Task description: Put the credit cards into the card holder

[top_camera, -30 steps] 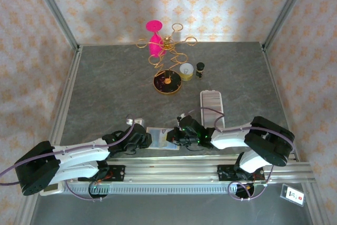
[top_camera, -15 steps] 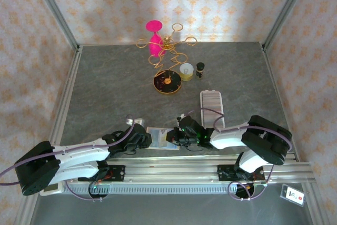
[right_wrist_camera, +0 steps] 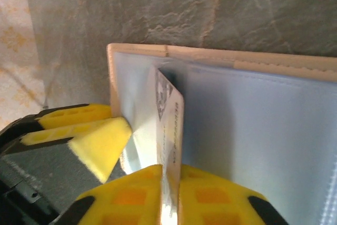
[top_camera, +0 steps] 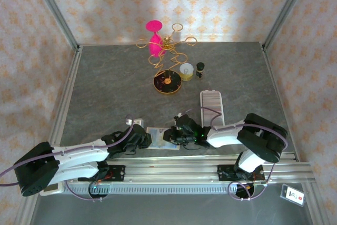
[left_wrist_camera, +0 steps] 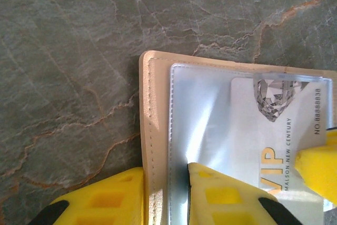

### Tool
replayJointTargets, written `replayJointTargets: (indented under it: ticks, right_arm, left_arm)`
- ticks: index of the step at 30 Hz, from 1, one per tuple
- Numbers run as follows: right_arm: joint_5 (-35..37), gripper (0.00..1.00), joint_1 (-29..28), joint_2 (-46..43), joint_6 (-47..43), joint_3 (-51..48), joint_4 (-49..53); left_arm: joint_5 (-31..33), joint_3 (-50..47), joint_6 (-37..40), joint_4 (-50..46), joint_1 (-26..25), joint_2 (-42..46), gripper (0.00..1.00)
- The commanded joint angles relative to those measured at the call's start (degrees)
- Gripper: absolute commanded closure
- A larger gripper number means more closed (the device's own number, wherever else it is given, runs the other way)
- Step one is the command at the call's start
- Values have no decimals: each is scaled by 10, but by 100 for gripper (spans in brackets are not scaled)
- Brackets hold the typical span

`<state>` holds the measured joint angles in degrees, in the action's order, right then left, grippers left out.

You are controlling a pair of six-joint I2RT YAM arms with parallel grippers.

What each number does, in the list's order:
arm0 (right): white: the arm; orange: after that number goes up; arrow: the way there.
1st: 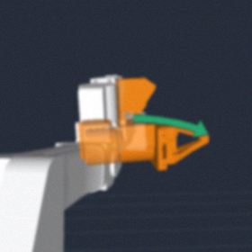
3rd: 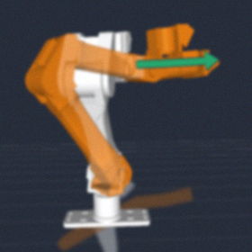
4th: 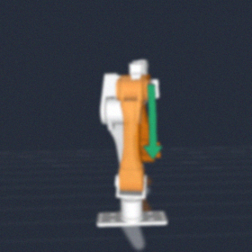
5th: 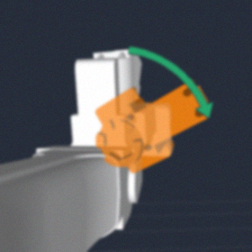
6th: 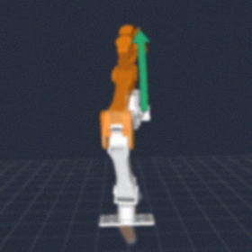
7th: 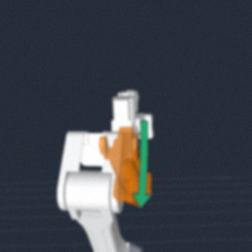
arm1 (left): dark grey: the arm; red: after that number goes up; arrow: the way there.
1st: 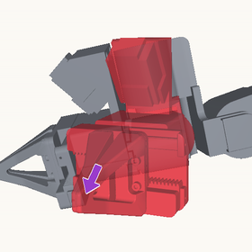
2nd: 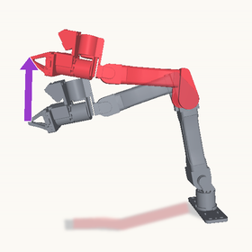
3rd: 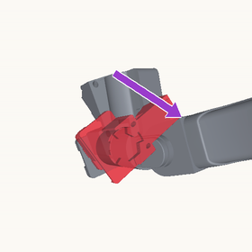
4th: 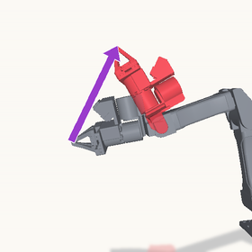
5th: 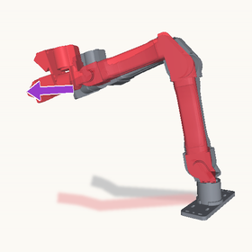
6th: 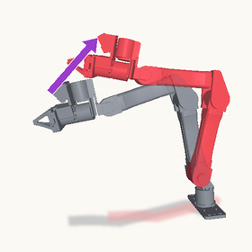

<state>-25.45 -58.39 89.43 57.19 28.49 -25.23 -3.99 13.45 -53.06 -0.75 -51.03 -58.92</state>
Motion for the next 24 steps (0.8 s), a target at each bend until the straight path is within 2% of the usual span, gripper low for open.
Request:
replayJointTargets:
  ticks: [1,3,5,8,18,24]
  right_arm:
    - [30,78,-4,-4,-31,26,73]
    - [50,70,-4,-15,-42,34,115]
    - [66,65,-5,-24,-51,45,153]
    - [84,64,-8,-28,-60,61,191]
    - [86,88,-23,31,-77,106,208]
    - [89,92,-40,59,-80,135,209]
  left_arm:
    - [-12,-25,-10,-22,-3,-2,77]
    - [-12,-26,-10,-23,-2,1,77]
    - [-10,-24,-9,-27,-3,2,77]
    - [-12,-22,-9,-31,-3,4,77]
    - [-16,-20,-10,-16,-3,-8,80]
    - [-23,-23,-12,-7,-3,-9,80]
